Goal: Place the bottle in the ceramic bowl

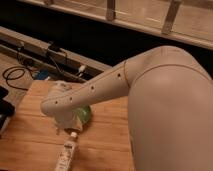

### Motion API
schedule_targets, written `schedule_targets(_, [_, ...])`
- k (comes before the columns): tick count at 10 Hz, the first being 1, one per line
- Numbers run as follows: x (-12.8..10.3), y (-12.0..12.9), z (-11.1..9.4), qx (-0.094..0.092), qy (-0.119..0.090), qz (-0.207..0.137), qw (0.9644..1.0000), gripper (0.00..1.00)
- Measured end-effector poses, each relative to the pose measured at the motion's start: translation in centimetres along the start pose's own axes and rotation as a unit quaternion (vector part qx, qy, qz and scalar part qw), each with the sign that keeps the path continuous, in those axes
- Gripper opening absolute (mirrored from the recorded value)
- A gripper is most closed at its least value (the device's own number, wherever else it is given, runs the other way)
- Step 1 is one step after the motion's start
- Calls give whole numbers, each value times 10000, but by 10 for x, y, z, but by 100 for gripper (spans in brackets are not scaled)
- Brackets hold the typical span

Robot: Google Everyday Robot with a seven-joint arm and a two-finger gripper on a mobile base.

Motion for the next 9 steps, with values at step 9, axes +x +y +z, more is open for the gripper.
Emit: schedule_targets(9, [16, 15, 48, -217, 518, 64, 9984, 65])
